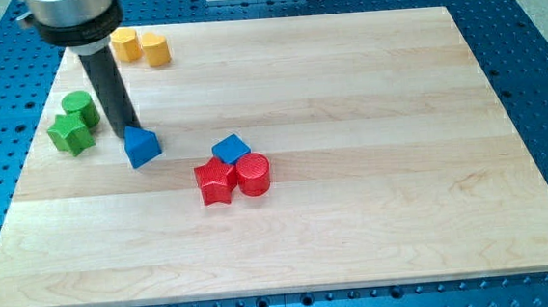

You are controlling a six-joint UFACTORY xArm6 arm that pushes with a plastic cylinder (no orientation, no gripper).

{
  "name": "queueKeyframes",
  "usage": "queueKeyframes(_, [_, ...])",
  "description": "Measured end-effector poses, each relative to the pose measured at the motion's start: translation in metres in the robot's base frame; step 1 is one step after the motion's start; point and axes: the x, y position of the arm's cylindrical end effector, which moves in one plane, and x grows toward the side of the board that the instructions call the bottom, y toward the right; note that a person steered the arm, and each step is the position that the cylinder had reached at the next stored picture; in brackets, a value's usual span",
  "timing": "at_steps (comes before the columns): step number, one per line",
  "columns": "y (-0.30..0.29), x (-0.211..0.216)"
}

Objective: Place the triangle into the red star

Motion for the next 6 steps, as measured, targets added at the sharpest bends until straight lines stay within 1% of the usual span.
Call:
queueKeyframes(1, [0.014, 0.019])
queueKeyframes(2, [0.058, 0.038])
queueKeyframes(3, [0.03, 0.039])
queueKeyframes(4, [0.018, 0.056])
queueKeyframes(5, [0.071, 0.057])
queueKeyframes(6, [0.039, 0.063])
